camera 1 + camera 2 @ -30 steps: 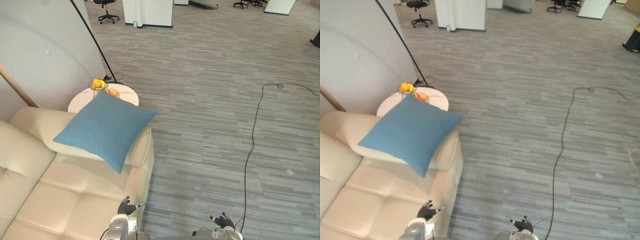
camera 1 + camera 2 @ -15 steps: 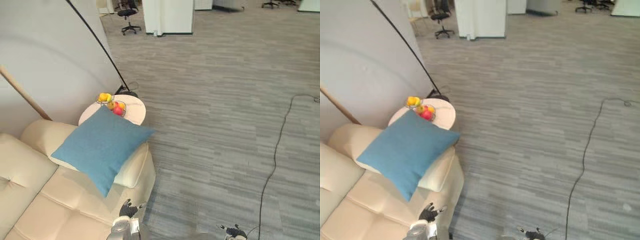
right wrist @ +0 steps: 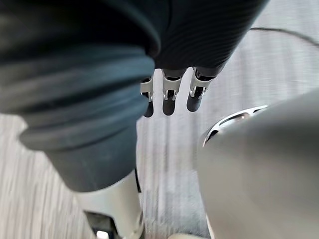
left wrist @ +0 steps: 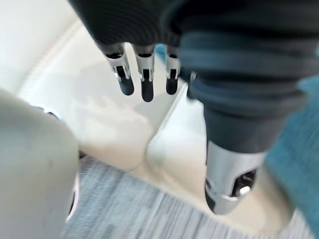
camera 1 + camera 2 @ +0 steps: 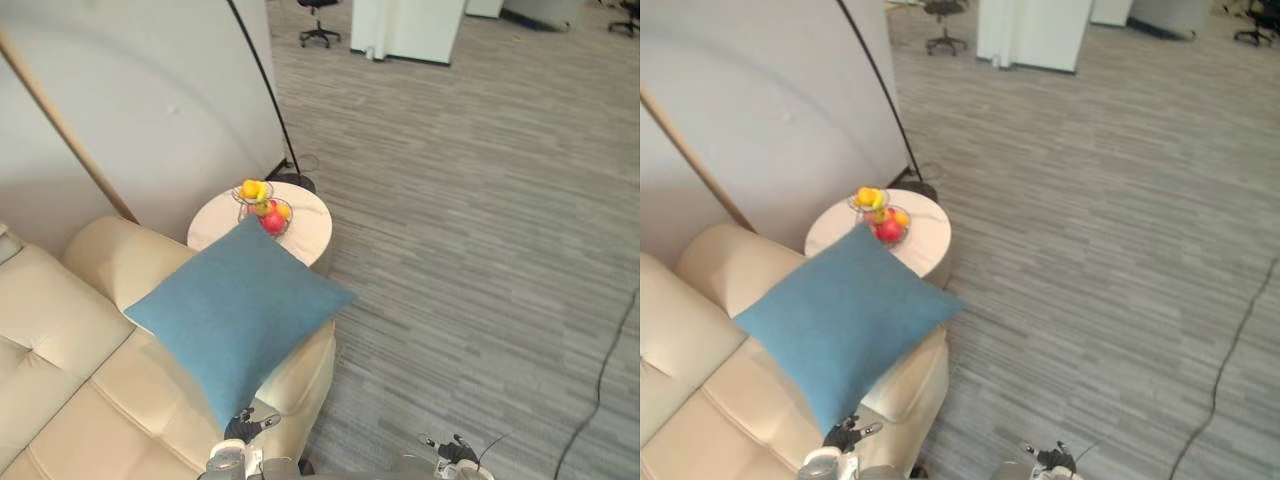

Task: Pick up cushions and gather them together orderly.

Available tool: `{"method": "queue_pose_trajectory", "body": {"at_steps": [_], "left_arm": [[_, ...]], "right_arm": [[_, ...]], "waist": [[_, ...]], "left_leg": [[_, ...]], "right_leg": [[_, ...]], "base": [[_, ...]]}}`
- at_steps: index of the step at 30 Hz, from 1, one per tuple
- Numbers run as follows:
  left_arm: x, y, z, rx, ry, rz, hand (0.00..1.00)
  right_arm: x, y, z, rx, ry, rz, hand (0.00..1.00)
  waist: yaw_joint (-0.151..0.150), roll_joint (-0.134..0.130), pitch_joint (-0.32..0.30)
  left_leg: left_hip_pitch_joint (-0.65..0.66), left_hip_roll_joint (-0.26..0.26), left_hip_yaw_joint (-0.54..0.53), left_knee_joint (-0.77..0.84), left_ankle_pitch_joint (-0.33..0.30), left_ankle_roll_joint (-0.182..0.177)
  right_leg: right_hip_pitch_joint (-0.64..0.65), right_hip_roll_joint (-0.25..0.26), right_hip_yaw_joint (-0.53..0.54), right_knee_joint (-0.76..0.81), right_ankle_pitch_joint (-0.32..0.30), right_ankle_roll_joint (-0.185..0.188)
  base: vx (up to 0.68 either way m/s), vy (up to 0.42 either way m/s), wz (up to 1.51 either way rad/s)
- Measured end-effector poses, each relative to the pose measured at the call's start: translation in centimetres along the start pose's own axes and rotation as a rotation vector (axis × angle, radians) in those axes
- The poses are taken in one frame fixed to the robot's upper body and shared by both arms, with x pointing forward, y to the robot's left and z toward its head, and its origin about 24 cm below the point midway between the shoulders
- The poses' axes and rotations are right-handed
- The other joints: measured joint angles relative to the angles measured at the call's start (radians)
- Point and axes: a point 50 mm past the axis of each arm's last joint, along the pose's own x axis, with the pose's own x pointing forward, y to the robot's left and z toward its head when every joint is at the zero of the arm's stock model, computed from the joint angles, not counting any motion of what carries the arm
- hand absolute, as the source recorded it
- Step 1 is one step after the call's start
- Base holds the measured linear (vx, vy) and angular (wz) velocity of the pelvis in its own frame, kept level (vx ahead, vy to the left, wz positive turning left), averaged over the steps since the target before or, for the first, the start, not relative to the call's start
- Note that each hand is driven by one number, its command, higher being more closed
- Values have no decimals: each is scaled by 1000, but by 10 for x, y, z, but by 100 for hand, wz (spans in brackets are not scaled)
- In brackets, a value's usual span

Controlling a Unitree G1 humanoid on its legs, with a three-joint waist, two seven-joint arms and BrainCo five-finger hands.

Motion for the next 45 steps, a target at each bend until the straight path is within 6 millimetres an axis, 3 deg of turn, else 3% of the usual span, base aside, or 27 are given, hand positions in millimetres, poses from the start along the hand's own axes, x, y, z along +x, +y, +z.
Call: {"method": "queue_pose_trajectory", "body": {"at_steps": [2, 3, 4, 5, 7, 8, 9, 11, 14, 16, 21, 26, 29, 31, 32, 35, 36, 37, 39, 41, 43, 45], "left_arm": [[0, -4, 4, -47, -10, 5, 0], [0, -4, 4, -49, -10, 6, 0], [1, -1, 5, -62, -13, 15, 0], [1, 2, 7, -69, -19, 26, 0], [0, -15, 7, -98, -16, -9, 0], [-1, -18, 5, -103, -13, -15, 0], [-2, -26, 4, -116, -8, -33, 0], [-2, -27, 8, -110, -25, -41, 0], [-2, -29, 10, -96, -29, -50, 0], [-2, -30, 10, -79, -32, -57, 0], [-1, -17, 7, -18, -25, -40, 0], [1, 3, 2, 20, -7, 2, 0], [0, 20, 0, 41, -3, 39, 0], [0, 46, 17, 54, -77, 99, 0], [-1, 52, 21, 52, -97, 116, 0], [-8, 87, 55, -18, -248, 221, 0], [-9, 90, 59, -27, -268, 233, 0], [-13, 99, 73, -62, -334, 254, 0], [-17, 101, 85, -87, -391, 256, 0], [-23, 100, 104, -114, -478, 260, 0], [-23, 98, 112, -135, -504, 250, 0], [-22, 94, 130, -157, -548, 247, 0]], "right_arm": [[0, 3, 2, -14, -10, 13, 0], [0, 4, 2, -20, -10, 18, 0], [-1, 7, -1, -32, -1, 30, 0], [-3, 12, -8, -30, 16, 44, 0], [-1, 3, -5, 5, 11, 15, 0], [-1, 2, -4, 4, 11, 13, 0], [0, 1, -1, -1, 1, 12, 0], [0, 5, 0, 5, -1, 21, 0], [-1, 1, -3, 16, 7, 7, 0], [-1, 0, -5, 18, 12, 4, 0], [-4, 1, -14, 72, 40, -1, 0], [-5, -10, -17, 100, 46, -37, 0], [-1, -32, 15, 104, -78, -85, 0], [-2, -60, 61, 71, -247, -141, 0], [-3, -66, 72, 61, -288, -155, 0], [-16, -96, 131, -14, -498, -231, 0], [-18, -98, 137, -27, -520, -236, 0], [-25, -99, 160, -51, -602, -239, 0], [-31, -97, 176, -68, -663, -228, 0], [-36, -83, 198, -113, -733, -175, 0], [-37, -72, 207, -139, -759, -136, 0], [-37, -47, 218, -170, -788, -48, 0]], "waist": [[1, 20, 7], [0, 17, 4], [-2, -11, -12], [1, -36, -15], [8, 14, -34], [7, 21, -38], [3, 39, -35], [5, 26, -32], [2, 15, -31], [2, 12, -32], [1, -23, -54], [-6, -44, -64], [-8, -42, -67], [-9, -43, -68], [-10, -43, -68], [-13, -43, -68], [-13, -43, -68], [-17, -44, -67], [-23, -44, -67], [-25, -46, -66], [-27, -46, -66], [-31, -44, -66]], "left_leg": [[-11, 40, -106, 21, -17, -31], [-18, 44, -136, 33, -23, -42], [-43, 39, -195, 68, -41, -71], [-71, 20, -233, 101, -57, -94], [-86, 71, -266, 121, -51, -119], [-89, 80, -264, 117, -49, -119], [-91, 101, -265, 98, -28, -143], [-111, 123, -206, 65, 42, -133], [-126, 148, 36, 68, 49, -77], [-125, 140, 96, 52, 74, -74], [-87, 58, 64, -91, 152, -64], [-43, 26, 28, -197, 204, -56], [-27, 17, 26, -241, 222, -53], [-29, 14, 25, -247, 224, -54], [-30, 14, 26, -247, 224, -54], [-39, 20, 26, -248, 221, -57], [-40, 21, 27, -248, 221, -57], [-46, 24, 26, -248, 221, -57], [-52, 26, 26, -248, 221, -57], [-56, 31, 28, -248, 221, -57], [-58, 31, 28, -248, 221, -57], [-73, 40, 28, -248, 222, -57]], "right_leg": [[-14, 123, 244, -141, 7, -17], [-14, 151, 314, -171, 11, -14], [-4, 180, 437, -240, 45, -8], [12, 168, 467, -278, 56, -6], [42, 185, 331, -269, 42, -39], [45, 186, 311, -268, 38, -46], [74, 193, 248, -269, 30, -59], [107, 175, 120, -278, 28, -64], [133, 127, 6, -298, 18, -84], [146, 98, -26, -306, 14, -76], [169, 58, -35, -374, 39, -35], [210, 52, -65, -429, 58, -22], [213, 53, -65, -446, 61, -19], [213, 57, -65, -459, 62, -20], [213, 58, -63, -462, 62, -21], [213, 69, -58, -483, 72, -35], [213, 71, -56, -487, 74, -37], [212, 78, -48, -503, 80, -41], [212, 82, -45, -517, 86, -48], [211, 89, -24, -535, 95, -58], [211, 90, -20, -535, 95, -59], [200, 100, -17, -547, 110, -73]], "base": [[263, -346, 118], [171, -348, 142], [115, -355, 138], [128, -430, 156], [137, -378, 131], [114, -248, 128], [88, -302, 141], [38, -355, 170], [-64, -62, 105], [-44, 67, 58], [-15, 111, 27], [51, 49, 20], [52, 22, 3], [63, 9, 0], [80, -10, -3], [72, -15, -4], [97, -29, -12], [79, -28, -9], [70, -22, -6], [73, -19, -12], [41, -14, -7], [0, 0, 0]]}}
